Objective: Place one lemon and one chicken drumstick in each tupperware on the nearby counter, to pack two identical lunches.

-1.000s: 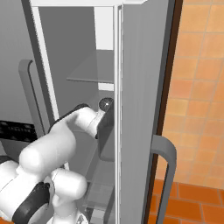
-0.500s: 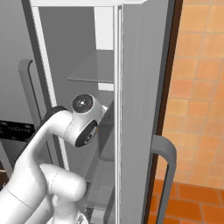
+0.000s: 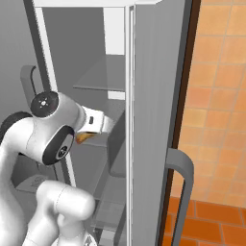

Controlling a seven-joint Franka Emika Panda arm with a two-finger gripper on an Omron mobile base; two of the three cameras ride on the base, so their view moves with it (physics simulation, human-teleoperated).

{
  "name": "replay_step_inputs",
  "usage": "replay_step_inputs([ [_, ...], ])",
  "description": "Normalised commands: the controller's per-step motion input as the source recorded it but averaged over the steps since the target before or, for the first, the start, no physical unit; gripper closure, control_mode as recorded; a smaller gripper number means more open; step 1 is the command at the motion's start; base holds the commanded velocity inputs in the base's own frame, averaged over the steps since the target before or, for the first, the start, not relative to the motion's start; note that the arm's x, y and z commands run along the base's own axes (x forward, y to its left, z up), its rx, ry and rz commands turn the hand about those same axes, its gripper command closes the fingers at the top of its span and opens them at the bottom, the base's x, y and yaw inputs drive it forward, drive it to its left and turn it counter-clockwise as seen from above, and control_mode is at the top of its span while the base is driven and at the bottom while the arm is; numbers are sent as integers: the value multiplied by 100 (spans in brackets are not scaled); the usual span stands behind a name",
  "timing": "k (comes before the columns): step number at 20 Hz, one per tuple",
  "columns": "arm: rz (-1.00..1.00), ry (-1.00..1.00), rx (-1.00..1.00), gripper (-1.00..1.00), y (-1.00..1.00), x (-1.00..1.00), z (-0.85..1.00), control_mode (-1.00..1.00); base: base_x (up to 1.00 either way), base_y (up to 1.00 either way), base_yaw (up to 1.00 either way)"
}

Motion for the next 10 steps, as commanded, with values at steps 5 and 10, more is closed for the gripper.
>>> replay_step_inputs([
  [5, 0, 2, -1, 100, 35, -67, 72, -100, 0, 0, 0],
  [10, 0, 0, 0, 100, 7, -17, 11, 100, -61, 57, 0],
])
